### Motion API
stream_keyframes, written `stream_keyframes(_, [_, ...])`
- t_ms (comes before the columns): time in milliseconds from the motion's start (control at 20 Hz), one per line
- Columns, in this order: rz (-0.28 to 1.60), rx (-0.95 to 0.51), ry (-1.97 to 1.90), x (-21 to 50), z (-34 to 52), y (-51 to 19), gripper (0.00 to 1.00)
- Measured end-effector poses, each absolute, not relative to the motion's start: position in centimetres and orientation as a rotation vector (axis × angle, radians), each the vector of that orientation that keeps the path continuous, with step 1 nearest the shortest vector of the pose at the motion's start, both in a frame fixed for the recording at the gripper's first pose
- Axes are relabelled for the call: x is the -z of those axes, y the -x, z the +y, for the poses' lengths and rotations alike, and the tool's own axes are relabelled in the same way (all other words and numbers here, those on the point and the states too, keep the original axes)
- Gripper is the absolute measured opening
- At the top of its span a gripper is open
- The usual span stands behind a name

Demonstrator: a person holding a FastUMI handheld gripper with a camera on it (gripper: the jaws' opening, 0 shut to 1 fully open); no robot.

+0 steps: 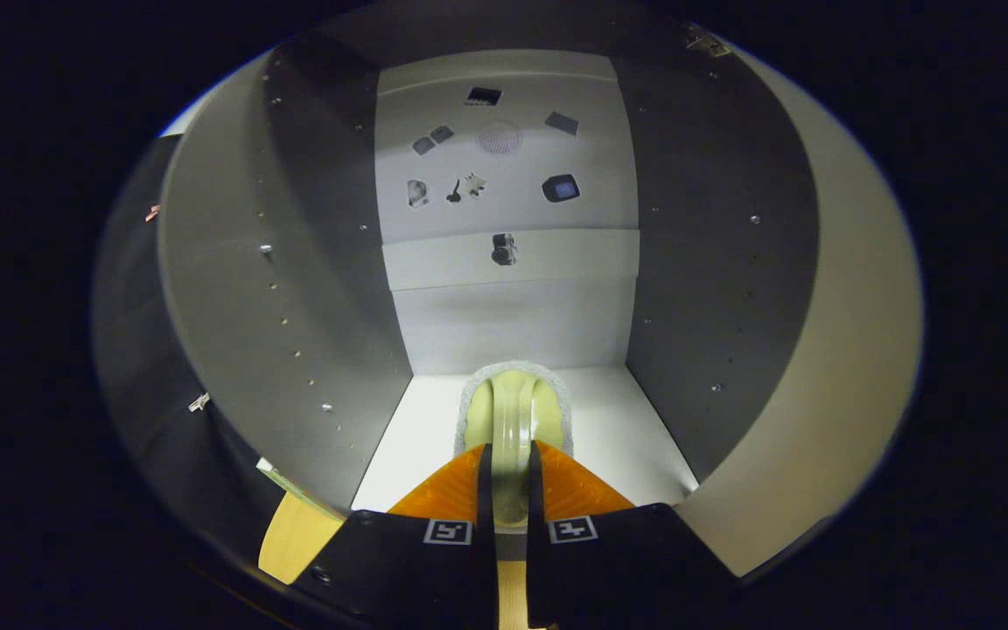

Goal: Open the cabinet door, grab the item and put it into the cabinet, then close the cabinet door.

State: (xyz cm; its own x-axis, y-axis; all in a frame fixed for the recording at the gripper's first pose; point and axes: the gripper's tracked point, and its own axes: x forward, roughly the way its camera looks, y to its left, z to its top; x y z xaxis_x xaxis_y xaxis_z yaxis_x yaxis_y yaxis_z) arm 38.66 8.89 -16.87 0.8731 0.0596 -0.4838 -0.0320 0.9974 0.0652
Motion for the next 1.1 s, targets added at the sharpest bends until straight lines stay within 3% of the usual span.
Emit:
stream_keyframes(650, [0.691, 0.019, -0.024, 25.6, 8.3, -45.1, 0.17])
stream_keyframes(850, [0.715, 0.016, -0.012, 26.2, 8.5, -45.5, 0.25])
stream_keyframes(900, [0.72, 0.016, -0.003, 26.4, 8.5, -45.4, 0.33])
stream_keyframes(1100, [0.651, 0.042, -0.007, 24.2, 7.8, -45.5, 0.87])
